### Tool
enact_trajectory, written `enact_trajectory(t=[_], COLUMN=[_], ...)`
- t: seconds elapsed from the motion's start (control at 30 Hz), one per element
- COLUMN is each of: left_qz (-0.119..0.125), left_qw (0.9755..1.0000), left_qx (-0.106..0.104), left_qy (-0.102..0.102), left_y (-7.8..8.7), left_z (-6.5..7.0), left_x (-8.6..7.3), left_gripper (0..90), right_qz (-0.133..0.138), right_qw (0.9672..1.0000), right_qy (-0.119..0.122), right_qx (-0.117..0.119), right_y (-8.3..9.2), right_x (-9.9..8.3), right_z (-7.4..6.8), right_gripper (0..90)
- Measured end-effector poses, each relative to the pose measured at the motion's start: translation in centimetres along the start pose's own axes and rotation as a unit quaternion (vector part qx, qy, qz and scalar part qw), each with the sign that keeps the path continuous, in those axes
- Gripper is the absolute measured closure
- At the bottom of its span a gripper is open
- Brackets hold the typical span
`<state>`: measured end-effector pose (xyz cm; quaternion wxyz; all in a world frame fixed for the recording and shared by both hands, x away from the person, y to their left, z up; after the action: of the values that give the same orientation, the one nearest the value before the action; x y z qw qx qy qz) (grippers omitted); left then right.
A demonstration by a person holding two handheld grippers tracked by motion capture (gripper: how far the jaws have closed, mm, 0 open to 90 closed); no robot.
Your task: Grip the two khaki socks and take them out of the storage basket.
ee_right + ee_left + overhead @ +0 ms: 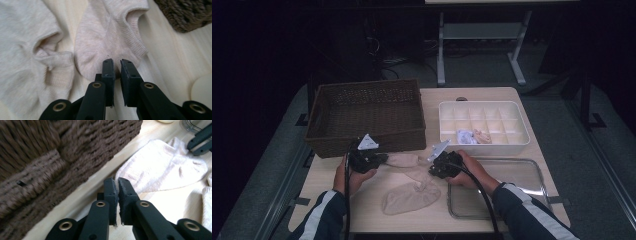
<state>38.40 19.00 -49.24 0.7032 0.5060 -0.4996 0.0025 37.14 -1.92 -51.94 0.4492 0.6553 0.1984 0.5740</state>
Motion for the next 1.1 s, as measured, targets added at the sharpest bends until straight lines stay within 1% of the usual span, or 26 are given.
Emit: enact_trajectory(t=[0.03, 0.07, 0.1, 0.13, 0.17, 0.2, 0.23, 0.27, 0.3, 0.33, 0.37, 0.43, 0.47, 0.5, 0.53, 0.6, 0.63, 0.67, 0.7, 0.73, 0.77, 0.9, 0.97, 1.0, 1.03, 1.1], left_qz=[0.002, 0.010, 0.022, 0.035, 0.048, 0.052, 0.050, 0.042, 0.043, 0.035, 0.029, 0.020, 0.017, 0.014, 0.009, -0.001, -0.006, -0.010, -0.019, -0.026, -0.025, -0.036, -0.039, -0.041, -0.042, -0.040], left_qw=[1.0000, 0.9998, 0.9994, 0.9990, 0.9986, 0.9986, 0.9987, 0.9990, 0.9991, 0.9994, 0.9996, 0.9998, 0.9998, 0.9999, 0.9999, 0.9997, 0.9996, 0.9994, 0.9992, 0.9988, 0.9988, 0.9982, 0.9980, 0.9978, 0.9977, 0.9981], left_qx=[0.009, 0.017, 0.022, 0.024, 0.012, 0.003, 0.011, 0.014, 0.002, -0.004, 0.002, -0.001, -0.002, -0.004, -0.006, 0.002, -0.004, -0.009, -0.004, -0.003, -0.011, -0.024, -0.023, -0.027, -0.027, -0.025], left_qy=[0.004, 0.009, 0.014, 0.018, 0.016, 0.009, 0.003, -0.002, 0.002, 0.002, 0.000, 0.001, 0.000, -0.004, -0.007, -0.025, -0.029, -0.032, -0.037, -0.041, -0.039, -0.043, -0.045, -0.045, -0.045, -0.040], left_y=[0.0, 0.1, 0.2, 0.5, 0.8, 1.0, 1.0, 1.0, 0.9, 0.7, 0.4, -0.2, -0.5, -0.9, -1.2, -1.9, -2.2, -2.5, -2.8, -3.0, -3.0, -2.5, -2.2, -2.0, -1.7, -1.4], left_z=[-0.2, -0.5, -0.8, -0.9, -0.9, -0.7, -0.8, -0.8, -0.7, -0.6, -0.6, -0.5, -0.4, -0.2, -0.1, 0.1, 0.3, 0.5, 0.5, 0.6, 0.8, 1.3, 1.6, 1.8, 1.9, 1.9], left_x=[-0.1, 0.0, 0.2, 0.4, 0.5, 0.6, 0.6, 0.4, 0.3, 0.0, -0.2, -0.4, -0.4, -0.4, -0.4, -0.4, -0.4, -0.5, -0.6, -0.8, -0.9, -1.3, -1.6, -1.8, -2.0, -2.2], left_gripper=[76.6, 60.1, 60.1, 52.5, 50.5, 48.6, 47.7, 46.0, 43.4, 42.8, 42.6, 42.9, 44.6, 45.2, 50.7, 50.8, 57.2, 57.2, 57.4, 59.1, 64.2, 69.2, 68.3, 68.3, 66.0, 64.6], right_qz=[-0.001, -0.003, -0.003, 0.004, 0.010, 0.021, 0.034, 0.041, 0.049, 0.054, 0.056, 0.055, 0.049, 0.046, 0.038, 0.036, 0.034, 0.034, 0.032, 0.032, 0.031, 0.029, 0.028, 0.029, 0.035, 0.040], right_qw=[1.0000, 0.9997, 0.9997, 0.9996, 0.9994, 0.9990, 0.9988, 0.9988, 0.9982, 0.9982, 0.9981, 0.9982, 0.9986, 0.9989, 0.9991, 0.9992, 0.9993, 0.9993, 0.9994, 0.9993, 0.9993, 0.9993, 0.9993, 0.9992, 0.9982, 0.9976], right_qy=[0.002, 0.003, 0.003, -0.008, -0.012, -0.014, -0.019, -0.019, -0.026, -0.020, -0.024, -0.023, -0.018, -0.012, -0.016, -0.017, -0.013, -0.013, -0.013, -0.019, -0.018, -0.022, -0.023, -0.027, -0.043, -0.049], right_qx=[-0.004, -0.024, -0.024, -0.027, -0.032, -0.036, -0.030, -0.021, -0.021, -0.017, -0.006, -0.008, -0.004, -0.004, 0.000, 0.003, 0.002, 0.002, 0.005, 0.007, 0.007, 0.003, -0.008, -0.012, -0.025, -0.030], right_y=[0.0, 0.1, 0.1, 0.3, 0.5, 0.7, 0.8, 1.0, 1.0, 0.9, 0.6, 0.3, 0.1, -0.2, -0.6, -0.6, -0.6, -0.6, -0.5, -0.4, -0.4, -0.1, 0.1, 0.3, 0.5, 0.5], right_x=[0.0, 0.0, 0.0, 0.1, 0.3, 0.5, 0.8, 1.0, 1.2, 1.4, 1.8, 1.9, 1.9, 1.8, 1.4, 1.2, 1.0, 1.0, 0.8, 0.7, 0.6, 0.2, 0.1, 0.1, 0.1, 0.2], right_z=[0.0, 0.4, 0.4, 0.4, 0.4, 0.4, 0.2, 0.1, -0.1, -0.3, -0.9, -1.0, -1.1, -1.1, -1.2, -1.3, -1.1, -1.1, -1.0, -1.1, -0.9, -0.6, -0.3, -0.2, 0.1, 0.2], right_gripper=[80.4, 78.9, 78.9, 79.0, 78.5, 78.7, 79.3, 79.8, 80.3, 80.7, 80.7, 80.7, 80.4, 80.2, 80.2, 80.0, 79.2, 79.2, 79.0, 78.9, 78.6, 76.1, 73.5, 72.6, 70.2, 69.4])
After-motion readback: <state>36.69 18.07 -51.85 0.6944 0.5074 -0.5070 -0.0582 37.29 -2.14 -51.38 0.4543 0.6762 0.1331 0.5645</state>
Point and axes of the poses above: each handheld gripper's, and its own axes: y roughly backward along the jaws, x roughly out of its top, z roughly to its right, the point moved 8 cm from there along -y, roughly forward along the jaws, and after that the axes turned 1 degree about -y, right-handed, at the moved point
